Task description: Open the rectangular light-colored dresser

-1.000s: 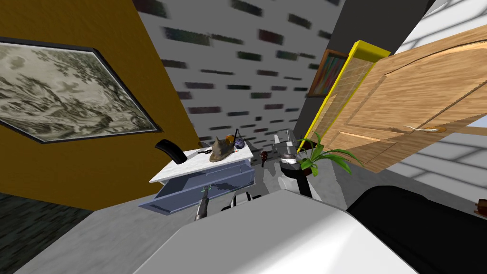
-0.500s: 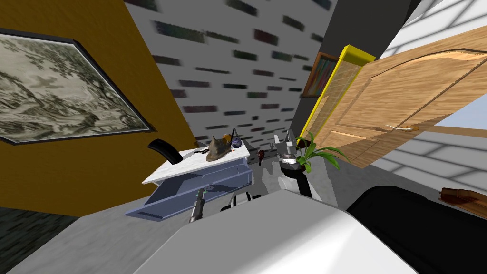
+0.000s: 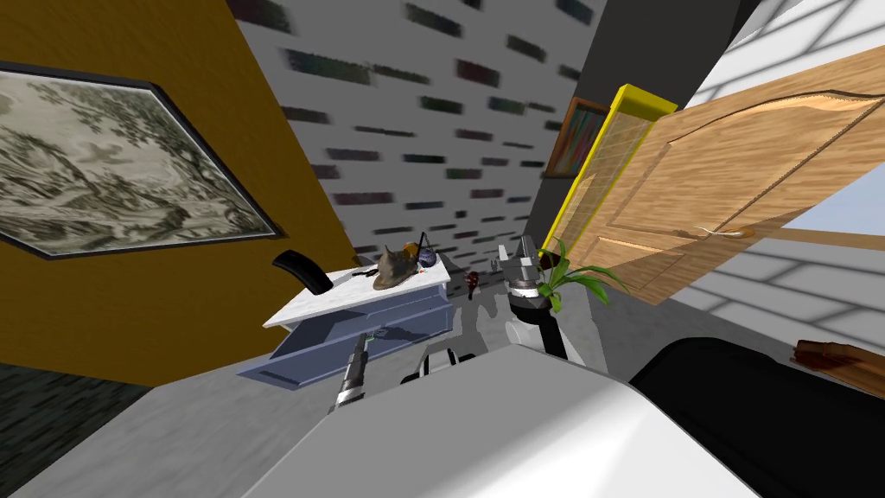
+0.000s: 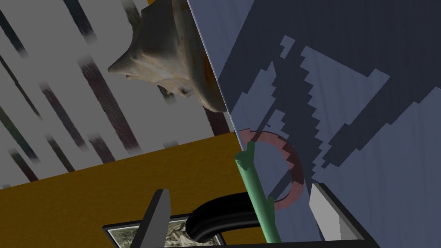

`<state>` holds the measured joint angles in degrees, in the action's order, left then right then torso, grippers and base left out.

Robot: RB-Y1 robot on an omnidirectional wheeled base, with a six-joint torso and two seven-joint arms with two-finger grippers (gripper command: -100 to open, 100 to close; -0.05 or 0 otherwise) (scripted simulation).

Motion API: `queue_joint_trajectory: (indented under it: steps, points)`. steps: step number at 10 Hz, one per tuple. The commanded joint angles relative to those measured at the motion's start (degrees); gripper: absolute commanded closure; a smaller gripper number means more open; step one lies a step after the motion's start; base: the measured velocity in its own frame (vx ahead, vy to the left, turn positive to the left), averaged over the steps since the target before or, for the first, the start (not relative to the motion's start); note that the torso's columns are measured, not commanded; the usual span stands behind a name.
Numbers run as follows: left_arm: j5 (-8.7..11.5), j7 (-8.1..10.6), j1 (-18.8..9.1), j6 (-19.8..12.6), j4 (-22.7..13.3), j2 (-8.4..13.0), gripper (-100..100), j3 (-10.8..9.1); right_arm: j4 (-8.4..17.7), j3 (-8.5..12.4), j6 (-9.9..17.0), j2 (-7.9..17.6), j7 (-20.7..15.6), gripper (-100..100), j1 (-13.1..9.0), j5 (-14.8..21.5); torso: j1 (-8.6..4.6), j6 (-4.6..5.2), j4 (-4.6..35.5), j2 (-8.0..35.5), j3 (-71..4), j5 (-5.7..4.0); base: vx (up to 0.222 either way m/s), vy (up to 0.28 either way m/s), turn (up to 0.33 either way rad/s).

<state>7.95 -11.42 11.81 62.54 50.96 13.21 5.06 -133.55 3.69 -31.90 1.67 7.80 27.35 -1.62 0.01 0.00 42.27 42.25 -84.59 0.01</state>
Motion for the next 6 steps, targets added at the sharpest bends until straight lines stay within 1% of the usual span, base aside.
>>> queue_joint_trajectory:
  steps: [1, 3, 4, 6]
  points:
    - [0.14, 0.88, -0.37, -3.46, 3.01, 1.22, -100, -0.52, 0.00, 0.00, 0.00, 0.00, 0.00, 0, 0.00, 0.00, 0.00, -0.01, 0.00, 0.00, 0.01, 0.00, -0.043, -0.033, 0.008]
    - [0.36, 2.12, -1.66, -6.86, 5.36, 2.85, -100, -1.25, 0.00, 0.00, 0.00, 0.00, 0.00, 0, 0.00, 0.00, -0.08, 0.01, 0.03, 0.11, 0.07, -0.03, -0.078, -0.058, 0.019]
    - [0.36, 2.12, -1.66, -7.08, 5.36, 2.85, -100, -1.25, 0.00, 0.00, 0.00, 0.00, 0.00, 0, 0.00, 0.00, -0.09, 0.00, 0.04, 0.12, 0.08, -0.03, -0.054, -0.045, 0.005]
    - [0.58, 3.37, -2.94, -10.48, 7.71, 4.48, -100, -1.97, 0.00, 0.00, 0.00, 0.00, 0.00, 0, 0.00, 0.00, 0.02, -0.01, 0.02, 0.01, 0.00, -0.01, -0.066, -0.049, 0.013]
